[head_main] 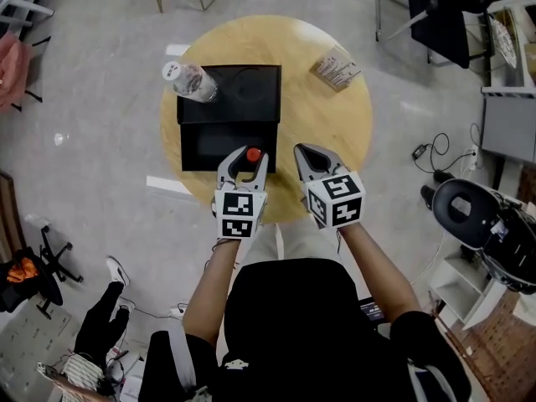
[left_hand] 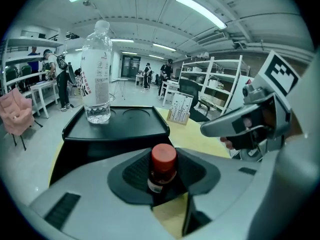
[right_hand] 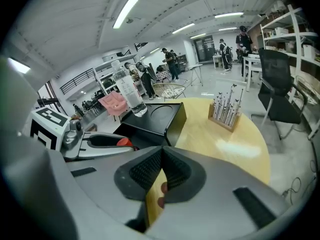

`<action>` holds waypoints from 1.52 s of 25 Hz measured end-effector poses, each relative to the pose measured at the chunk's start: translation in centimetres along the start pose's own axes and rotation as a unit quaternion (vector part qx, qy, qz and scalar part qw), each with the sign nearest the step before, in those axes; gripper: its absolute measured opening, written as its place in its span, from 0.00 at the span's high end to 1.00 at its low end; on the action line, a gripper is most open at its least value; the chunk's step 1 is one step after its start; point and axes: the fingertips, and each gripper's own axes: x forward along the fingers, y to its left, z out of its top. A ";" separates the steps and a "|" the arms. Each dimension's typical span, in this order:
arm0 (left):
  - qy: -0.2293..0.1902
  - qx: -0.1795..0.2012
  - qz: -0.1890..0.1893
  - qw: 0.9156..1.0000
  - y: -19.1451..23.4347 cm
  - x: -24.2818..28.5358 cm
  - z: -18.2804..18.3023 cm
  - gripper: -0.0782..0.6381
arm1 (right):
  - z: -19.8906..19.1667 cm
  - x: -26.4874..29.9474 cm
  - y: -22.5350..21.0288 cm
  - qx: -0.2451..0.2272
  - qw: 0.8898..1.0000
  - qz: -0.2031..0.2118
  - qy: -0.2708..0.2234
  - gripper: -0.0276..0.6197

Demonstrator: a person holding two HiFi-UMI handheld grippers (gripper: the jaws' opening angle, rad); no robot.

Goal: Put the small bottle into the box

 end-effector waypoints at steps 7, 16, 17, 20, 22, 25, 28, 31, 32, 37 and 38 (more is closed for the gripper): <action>-0.003 0.015 -0.006 1.000 -0.8 1.1 0.3 0.68 | -1.2 0.1 -0.8 0.009 1.000 -0.001 0.009 0.95; 0.001 0.023 -0.003 1.000 -1.3 0.9 -0.2 0.68 | -1.9 0.0 -0.4 0.010 1.000 0.003 0.013 0.95; 0.001 0.024 -0.003 1.000 -1.3 0.8 -0.3 0.68 | -2.1 0.0 -0.4 0.011 1.000 0.004 0.014 0.95; 0.002 0.026 -0.005 1.000 -1.5 0.9 -0.4 0.68 | -2.7 -0.2 -0.3 0.013 1.000 0.004 0.018 0.95; 0.003 0.026 -0.005 1.000 -1.6 0.9 -0.4 0.68 | -2.9 -0.3 -0.2 0.014 1.000 0.004 0.019 0.95; 0.006 0.033 -0.009 0.999 -1.9 0.8 -0.5 0.68 | -2.8 -0.5 -0.2 0.014 1.000 0.003 0.018 0.95; 0.010 0.038 -0.011 0.999 -2.2 0.7 -0.8 0.68 | -2.8 -0.7 -0.3 0.017 1.000 0.002 0.015 0.95; 0.013 0.037 -0.014 0.999 -2.5 0.6 -1.0 0.67 | -2.8 -0.9 -0.3 0.019 1.000 0.001 0.013 0.95; 0.013 0.039 -0.013 0.999 -2.5 0.6 -1.0 0.67 | -2.8 -0.9 -0.3 0.020 1.000 0.002 0.012 0.95; 0.019 0.035 -0.013 0.999 -2.4 0.5 -1.1 0.64 | -2.9 -1.3 -0.1 0.022 1.000 0.000 0.011 0.95; 0.019 0.035 -0.013 0.999 -2.4 0.4 -1.1 0.64 | -2.9 -1.5 0.0 0.024 1.000 0.000 0.010 0.95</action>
